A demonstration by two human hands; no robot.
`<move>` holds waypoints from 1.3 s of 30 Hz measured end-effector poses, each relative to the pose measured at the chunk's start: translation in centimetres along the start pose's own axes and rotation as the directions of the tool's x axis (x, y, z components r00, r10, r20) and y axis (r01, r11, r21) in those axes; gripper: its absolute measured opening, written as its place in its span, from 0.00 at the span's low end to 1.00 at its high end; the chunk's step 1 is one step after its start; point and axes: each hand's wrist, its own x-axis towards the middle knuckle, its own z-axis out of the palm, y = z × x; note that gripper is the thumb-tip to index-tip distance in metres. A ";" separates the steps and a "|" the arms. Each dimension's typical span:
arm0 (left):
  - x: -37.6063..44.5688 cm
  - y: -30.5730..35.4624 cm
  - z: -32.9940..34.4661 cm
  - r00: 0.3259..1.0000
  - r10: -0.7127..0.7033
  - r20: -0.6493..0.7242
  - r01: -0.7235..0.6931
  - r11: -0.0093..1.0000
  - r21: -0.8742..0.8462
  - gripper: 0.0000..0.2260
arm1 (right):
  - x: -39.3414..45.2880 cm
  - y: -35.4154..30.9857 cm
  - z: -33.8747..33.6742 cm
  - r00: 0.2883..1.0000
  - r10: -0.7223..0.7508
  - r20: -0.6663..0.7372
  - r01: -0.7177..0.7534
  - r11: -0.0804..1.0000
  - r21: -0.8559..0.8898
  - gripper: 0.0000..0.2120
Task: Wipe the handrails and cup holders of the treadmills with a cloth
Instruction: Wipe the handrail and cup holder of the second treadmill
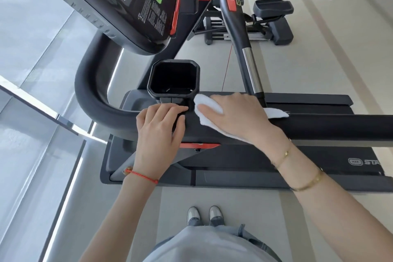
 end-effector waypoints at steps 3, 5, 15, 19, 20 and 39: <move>0.0 0.0 -0.1 1.000 -0.002 0.004 0.002 1.000 -0.008 0.13 | 1.4 0.1 0.3 0.994 0.013 0.108 -0.017 0.999 0.034 0.25; 0.0 -0.1 0.0 1.000 -0.003 -0.001 0.003 1.000 -0.013 0.14 | -0.1 -0.4 0.7 0.997 0.008 -0.071 -0.013 0.997 -0.078 0.23; 0.0 -0.2 0.1 1.000 0.000 -0.005 0.000 1.000 -0.010 0.13 | -2.2 -0.3 1.1 0.950 -0.023 -0.312 -0.013 0.994 -0.112 0.22; -0.1 0.1 0.0 1.000 0.005 0.010 -0.005 1.000 -0.007 0.14 | 0.7 0.0 0.4 0.997 0.063 -0.032 -0.063 0.998 -0.007 0.26; -0.1 0.1 0.0 1.000 0.004 0.009 -0.004 1.000 -0.007 0.13 | 0.3 -0.1 0.6 0.996 0.059 -0.070 -0.062 0.997 -0.041 0.24; 0.6 3.7 1.2 0.996 0.086 0.008 -0.085 0.995 -0.056 0.10 | -5.5 2.1 3.1 0.740 0.022 -0.672 -0.105 0.991 -0.083 0.16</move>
